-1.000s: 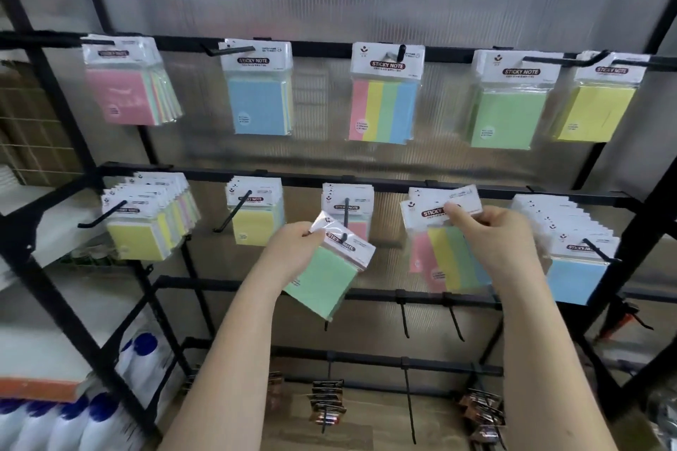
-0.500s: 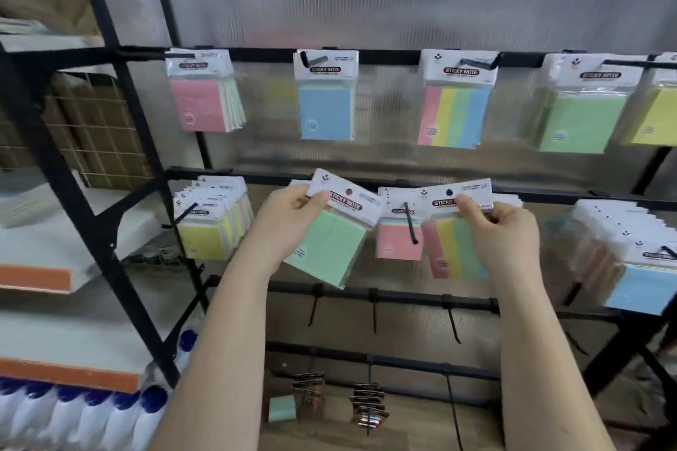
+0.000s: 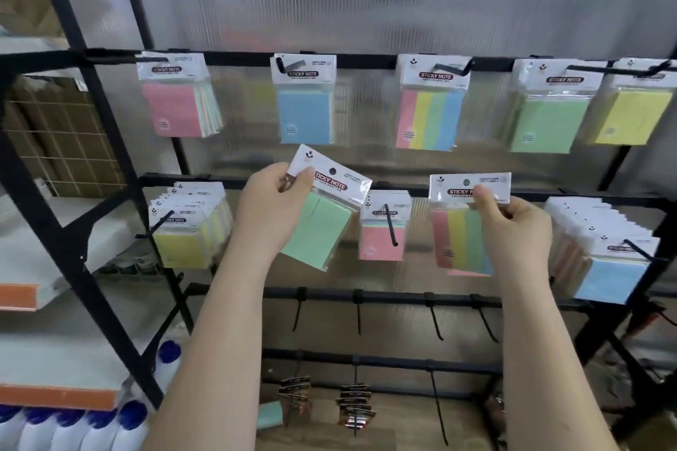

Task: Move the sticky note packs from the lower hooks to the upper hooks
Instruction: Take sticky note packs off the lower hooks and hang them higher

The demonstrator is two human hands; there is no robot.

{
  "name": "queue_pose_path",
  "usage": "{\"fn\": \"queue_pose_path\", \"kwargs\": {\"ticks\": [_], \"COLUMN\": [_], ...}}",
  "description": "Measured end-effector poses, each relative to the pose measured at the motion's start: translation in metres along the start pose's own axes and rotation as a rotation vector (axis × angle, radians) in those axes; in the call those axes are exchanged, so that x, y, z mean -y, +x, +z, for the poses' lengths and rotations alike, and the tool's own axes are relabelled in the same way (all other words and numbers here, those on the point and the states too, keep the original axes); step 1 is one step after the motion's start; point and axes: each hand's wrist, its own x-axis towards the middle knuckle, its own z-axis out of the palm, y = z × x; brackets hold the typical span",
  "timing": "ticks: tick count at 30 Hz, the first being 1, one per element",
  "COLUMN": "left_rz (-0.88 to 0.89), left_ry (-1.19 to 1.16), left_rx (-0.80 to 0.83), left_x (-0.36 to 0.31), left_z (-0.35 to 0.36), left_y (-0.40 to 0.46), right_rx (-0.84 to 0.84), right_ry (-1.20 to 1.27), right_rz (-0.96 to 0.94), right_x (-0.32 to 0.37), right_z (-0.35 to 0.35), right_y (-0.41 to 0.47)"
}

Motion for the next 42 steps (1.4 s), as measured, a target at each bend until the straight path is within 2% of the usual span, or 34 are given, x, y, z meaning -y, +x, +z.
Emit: {"fn": "queue_pose_path", "kwargs": {"ticks": [4, 7, 11, 16, 27, 39, 42], "left_rz": [0.096, 0.125, 0.182, 0.261, 0.426, 0.391, 0.364], "left_ry": [-0.017, -0.052, -0.072, -0.074, -0.376, -0.41, -0.439], "left_rx": [0.123, 0.142, 0.116, 0.04, -0.099, -0.21, -0.172], "left_x": [-0.015, -0.03, -0.051, -0.074, -0.15, -0.177, -0.177], "left_z": [0.035, 0.068, 0.114, 0.167, 0.25, 0.278, 0.278], "left_y": [-0.004, -0.009, -0.01, -0.01, -0.004, -0.002, -0.002], "right_rx": [-0.021, -0.051, -0.095, -0.101, 0.0, 0.012, 0.024], "right_ry": [-0.011, -0.026, -0.01, -0.011, -0.026, 0.054, 0.069], "right_rz": [0.034, 0.062, 0.105, 0.053, 0.02, 0.053, 0.073], "right_x": [-0.008, -0.017, -0.031, -0.054, -0.086, -0.089, -0.087], "right_z": [-0.025, -0.05, -0.086, -0.128, -0.183, -0.189, -0.189], "right_y": [0.01, 0.025, 0.052, 0.087, 0.13, 0.131, 0.127]}}
